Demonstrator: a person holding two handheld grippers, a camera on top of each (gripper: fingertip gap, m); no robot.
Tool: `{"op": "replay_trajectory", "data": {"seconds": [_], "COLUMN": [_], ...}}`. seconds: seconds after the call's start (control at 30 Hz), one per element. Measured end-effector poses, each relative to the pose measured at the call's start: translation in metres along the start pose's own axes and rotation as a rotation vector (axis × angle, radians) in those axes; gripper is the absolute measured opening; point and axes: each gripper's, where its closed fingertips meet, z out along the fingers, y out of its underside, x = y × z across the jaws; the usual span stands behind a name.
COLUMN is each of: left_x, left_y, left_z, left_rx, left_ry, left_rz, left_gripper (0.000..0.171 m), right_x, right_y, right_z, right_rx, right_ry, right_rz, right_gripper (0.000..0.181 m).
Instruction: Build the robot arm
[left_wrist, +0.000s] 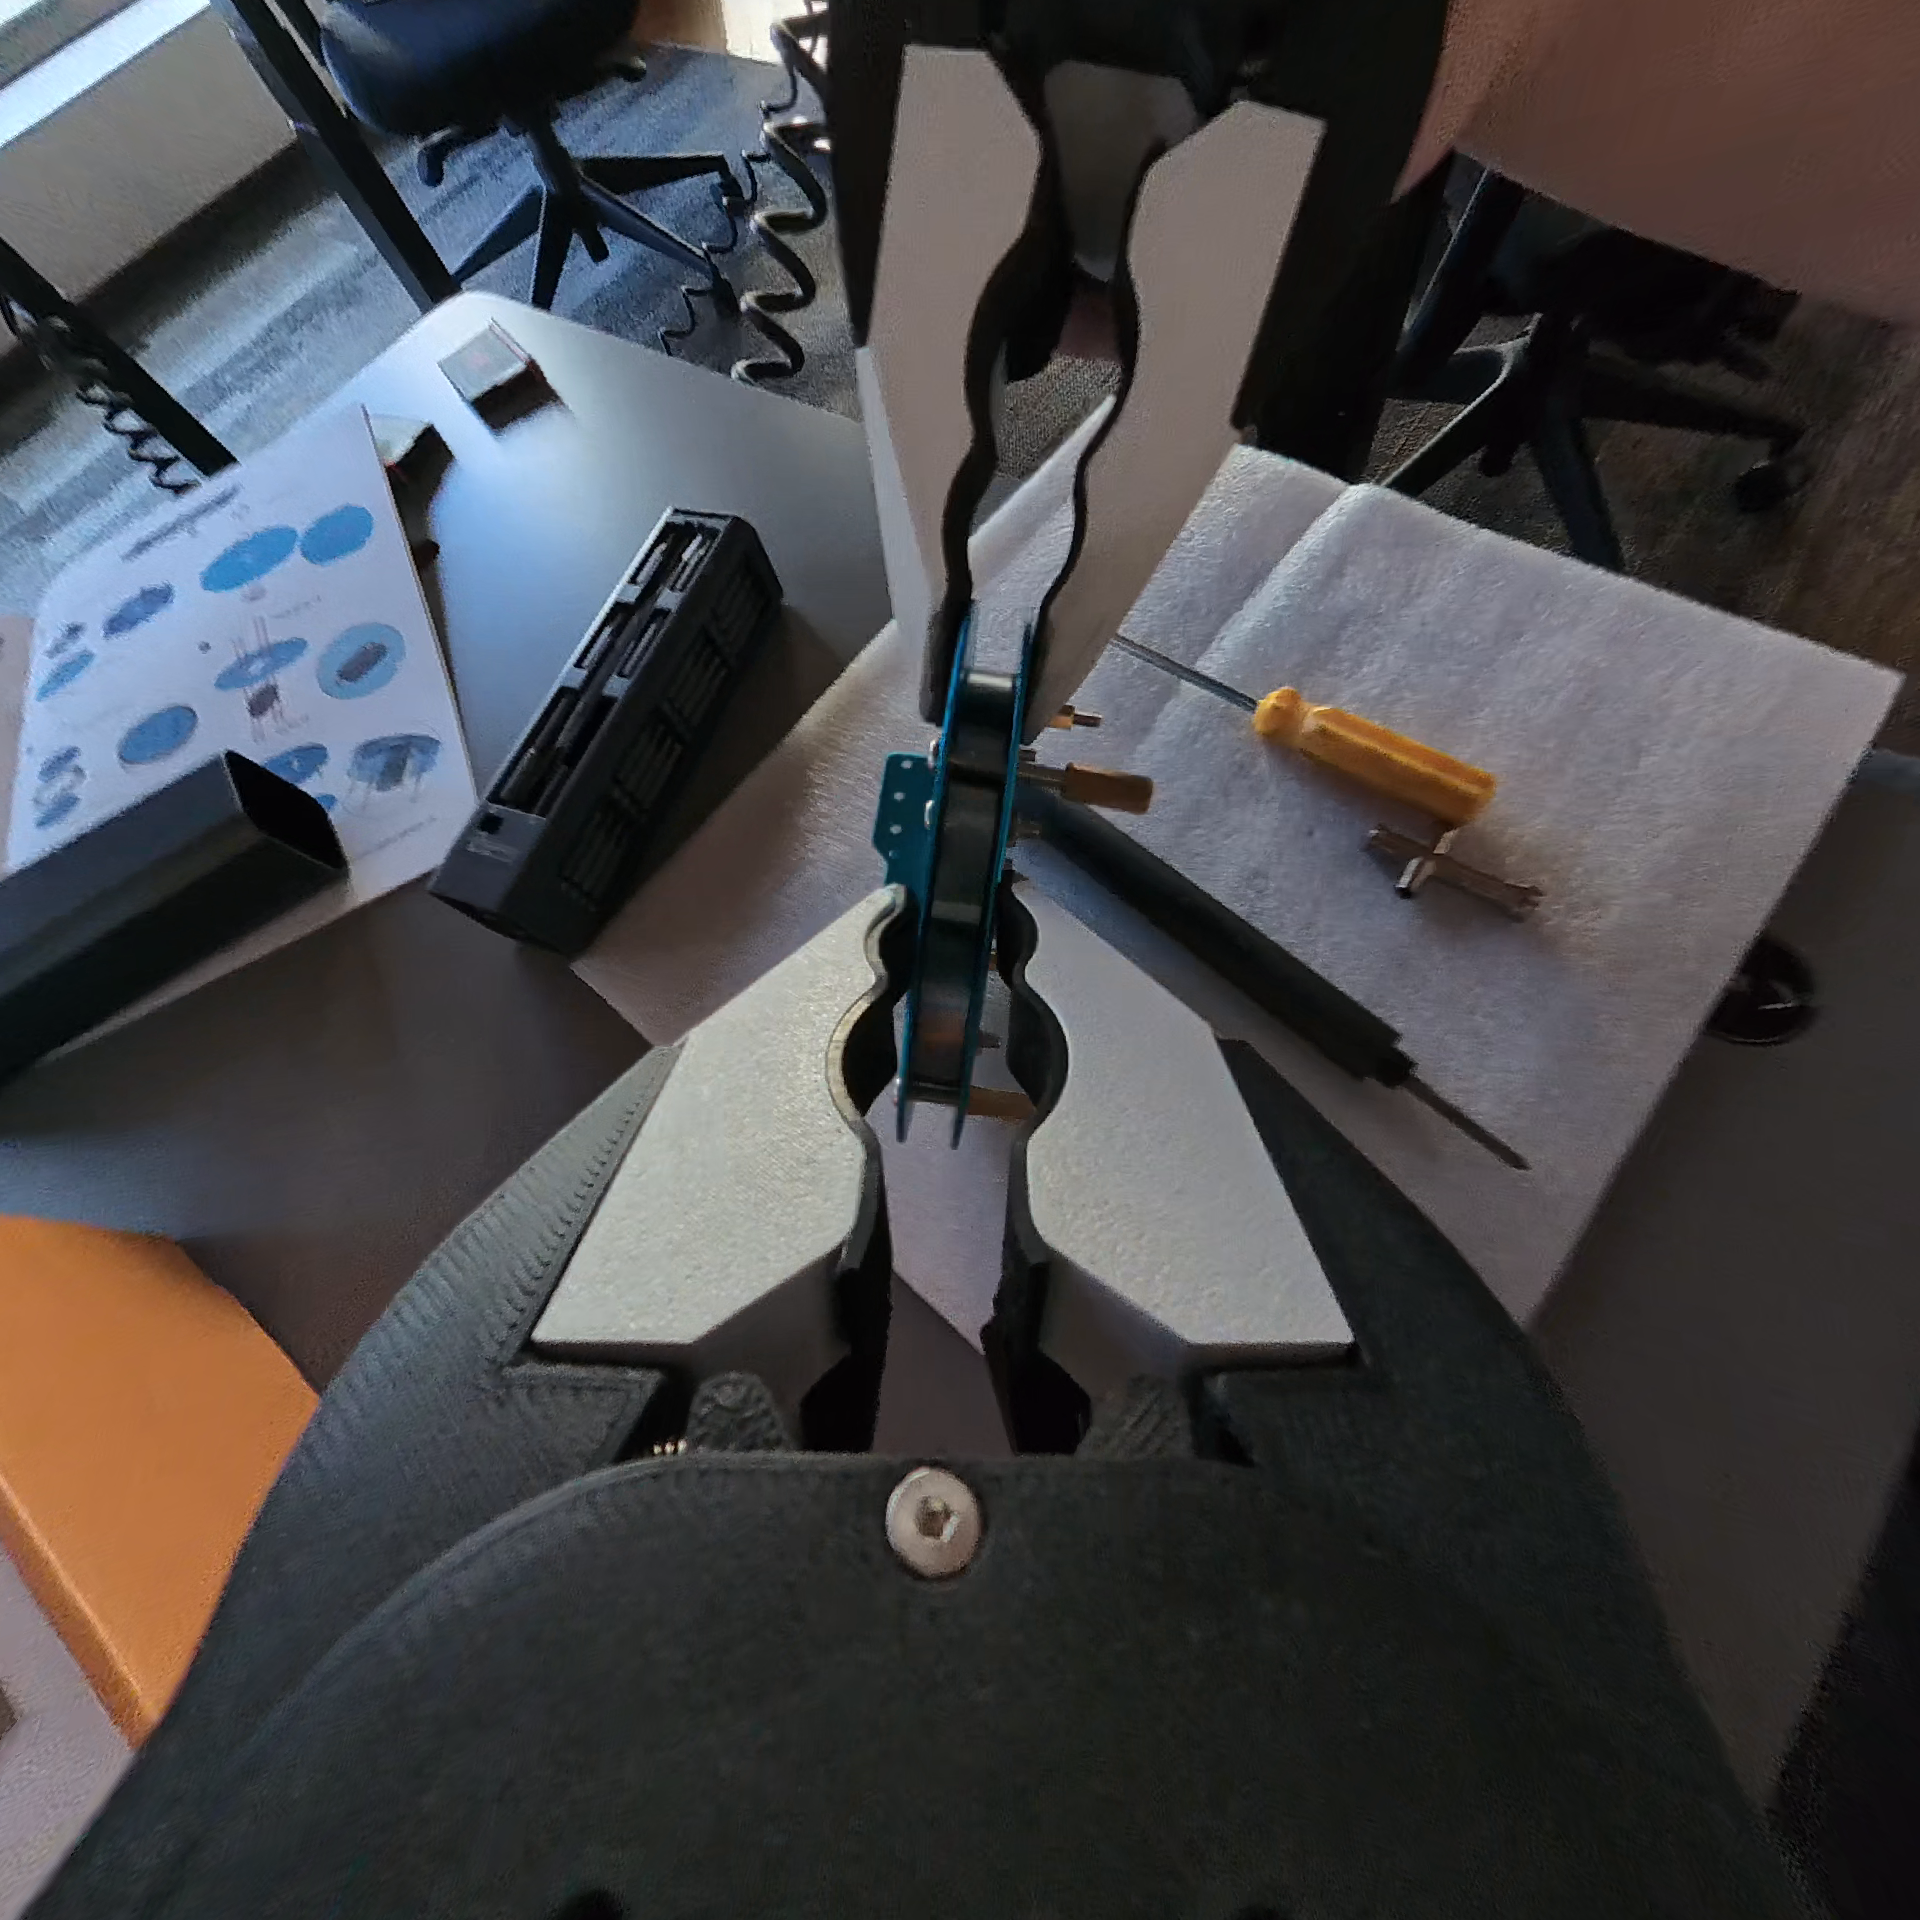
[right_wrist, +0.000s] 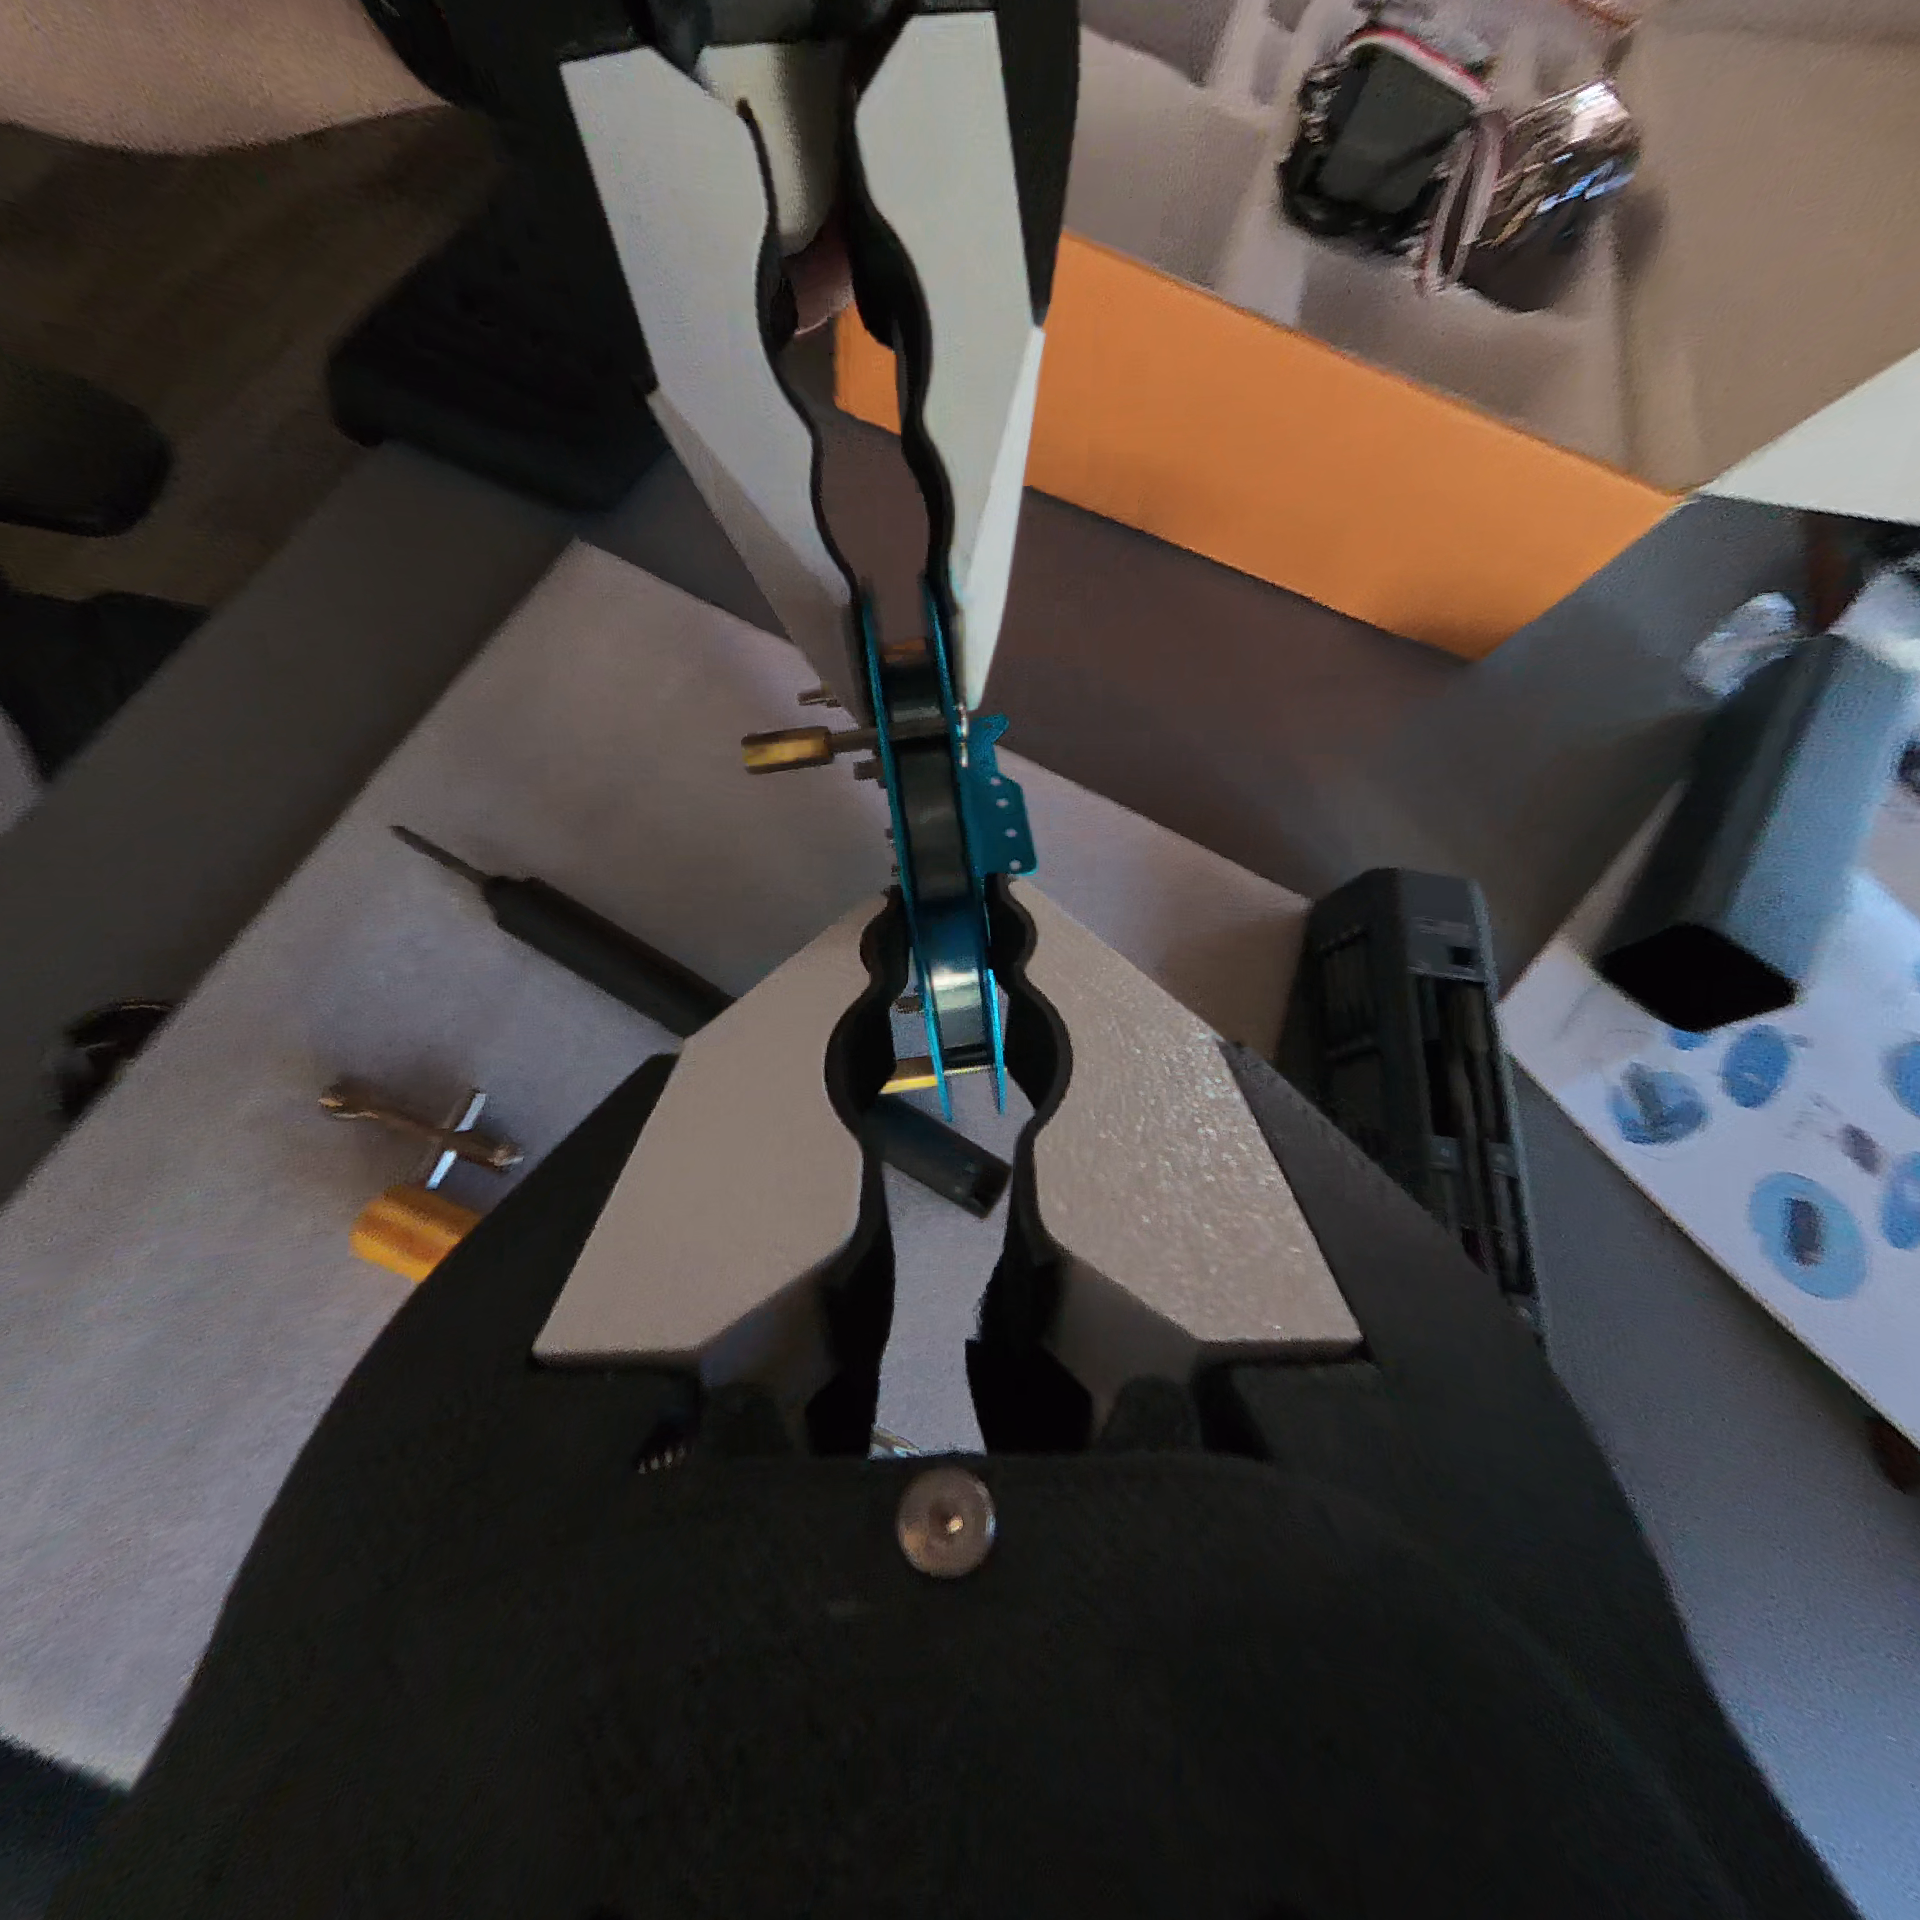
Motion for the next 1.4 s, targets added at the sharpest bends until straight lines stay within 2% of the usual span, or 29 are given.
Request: {"op": "replay_trajectory", "data": {"seconds": [0.07,0.17,0.27,0.33,0.43,0.5,0.53,0.57,0.63,0.7,0.77,0.83,0.87,0.93,1.0,1.13,1.23,1.33,1.4], "left_x": [0.007,0.013,0.017,0.02,0.021,0.022,0.023,0.024,0.025,0.028,0.031,0.035,0.037,0.044,0.049,0.055,0.058,0.063,0.066], "left_y": [0.0,0.001,0.008,0.009,0.009,0.008,0.007,0.007,0.006,0.004,0.004,0.004,0.005,0.007,0.009,0.015,0.02,0.023,0.025], "left_z": [-0.009,-0.019,-0.022,-0.023,-0.023,-0.022,-0.021,-0.02,-0.018,-0.016,-0.015,-0.016,-0.016,-0.017,-0.019,-0.026,-0.032,-0.034,-0.034], "left_rx": [-0.018,-0.052,-0.091,-0.094,-0.107,-0.104,-0.103,-0.102,-0.093,-0.077,-0.065,-0.058,-0.055,-0.047,-0.026,0.001,0.013,0.033,0.036], "left_ry": [-0.002,-0.053,-0.123,-0.139,-0.165,-0.172,-0.174,-0.174,-0.174,-0.161,-0.148,-0.15,-0.156,-0.176,-0.219,-0.361,-0.456,-0.489,-0.508], "left_rz": [-0.06,-0.114,-0.123,-0.137,-0.15,-0.169,-0.178,-0.182,-0.189,-0.209,-0.216,-0.21,-0.203,-0.177,-0.147,-0.031,0.048,0.068,0.099], "left_gripper": [0.012,0.012,0.012,0.012,0.012,0.012,0.013,0.013,0.013,0.014,0.015,0.016,0.016,0.017,0.017,0.014,0.012,0.012,0.012], "right_x": [-0.005,-0.009,-0.011,-0.009,0.0,-0.011,-0.02,-0.027,-0.044,-0.066,-0.093,-0.114,-0.119,-0.125,-0.127,-0.152,-0.166,-0.177,-0.181], "right_y": [-0.004,-0.007,-0.013,-0.019,-0.024,-0.028,-0.023,-0.011,0.02,0.041,0.038,0.03,0.031,0.035,0.041,0.03,0.025,0.023,0.012], "right_z": [0.004,0.014,0.018,0.005,-0.04,-0.068,-0.077,-0.083,-0.09,-0.092,-0.092,-0.091,-0.092,-0.097,-0.1,-0.068,-0.049,-0.032,-0.025], "right_rx": [-0.008,-0.016,0.055,0.145,0.305,0.467,0.501,0.477,0.313,0.206,0.28,0.374,0.369,0.293,0.219,0.306,0.312,0.301,0.379], "right_ry": [-0.083,-0.126,-0.074,0.009,0.228,0.29,0.321,0.389,0.553,0.635,0.606,0.572,0.609,0.766,0.895,0.763,0.738,0.66,0.582], "right_rz": [0.02,0.024,0.0,0.031,0.164,0.286,0.313,0.32,0.27,0.258,0.343,0.44,0.429,0.273,0.205,0.372,0.404,0.533,0.627], "right_gripper": [0.015,0.018,0.025,0.029,0.04,0.051,0.052,0.051,0.044,0.038,0.021,0.018,0.014,0.003,0.0,0.0,0.0,0.005,0.018]}}
